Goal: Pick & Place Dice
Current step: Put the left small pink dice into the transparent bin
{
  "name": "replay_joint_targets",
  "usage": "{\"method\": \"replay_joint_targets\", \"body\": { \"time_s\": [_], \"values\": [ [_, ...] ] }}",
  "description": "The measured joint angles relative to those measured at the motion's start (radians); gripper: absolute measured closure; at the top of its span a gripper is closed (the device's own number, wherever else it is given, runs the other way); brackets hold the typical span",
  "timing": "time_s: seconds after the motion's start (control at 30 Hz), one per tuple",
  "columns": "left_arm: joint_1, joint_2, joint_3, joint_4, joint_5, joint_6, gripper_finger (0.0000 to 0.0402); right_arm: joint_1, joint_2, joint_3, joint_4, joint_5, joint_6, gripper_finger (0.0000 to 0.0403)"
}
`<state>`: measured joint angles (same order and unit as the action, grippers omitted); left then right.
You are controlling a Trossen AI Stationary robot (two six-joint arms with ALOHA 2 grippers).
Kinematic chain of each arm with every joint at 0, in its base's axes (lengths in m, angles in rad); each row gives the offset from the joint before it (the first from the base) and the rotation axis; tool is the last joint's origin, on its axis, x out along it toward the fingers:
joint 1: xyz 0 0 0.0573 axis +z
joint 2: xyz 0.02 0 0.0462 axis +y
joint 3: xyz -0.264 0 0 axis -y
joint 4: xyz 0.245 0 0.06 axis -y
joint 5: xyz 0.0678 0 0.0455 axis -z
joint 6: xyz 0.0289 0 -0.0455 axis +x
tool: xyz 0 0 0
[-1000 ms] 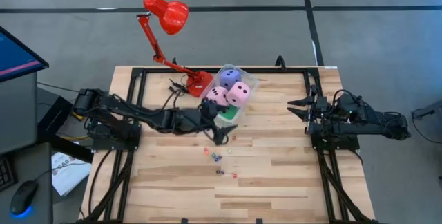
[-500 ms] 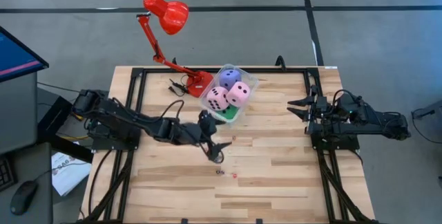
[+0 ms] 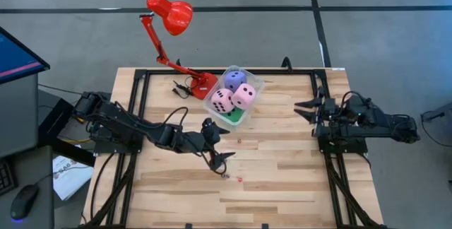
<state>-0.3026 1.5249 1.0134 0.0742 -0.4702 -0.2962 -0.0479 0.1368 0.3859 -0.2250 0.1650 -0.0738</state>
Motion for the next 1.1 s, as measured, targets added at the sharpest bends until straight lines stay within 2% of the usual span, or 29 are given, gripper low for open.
{"method": "replay_joint_targets", "body": {
  "time_s": [0.13, 0.53, 0.97, 1.1],
  "values": [
    [0.003, 0.0, 0.0, 0.0, 0.0, 0.0, 0.0008, 0.0, 0.0, 0.0, -0.029, 0.0, 0.086, 0.0305],
    [0.002, 0.0, 0.0, 0.0, 0.0, 0.0, 0.0008, 0.003, 0.0, 0.0, -0.098, -0.007, 0.093, 0.0305],
    [0.0, 0.0, 0.0, 0.0, 0.0, 0.0, 0.0008, 0.0, 0.0, 0.0, -0.061, 0.017, 0.051, 0.0305],
    [0.0, 0.0, 0.0, 0.0, 0.0, 0.0, 0.0008, 0.0, -0.001, -0.067, -0.022, 0.017, 0.076, 0.0305]
  ]
}}
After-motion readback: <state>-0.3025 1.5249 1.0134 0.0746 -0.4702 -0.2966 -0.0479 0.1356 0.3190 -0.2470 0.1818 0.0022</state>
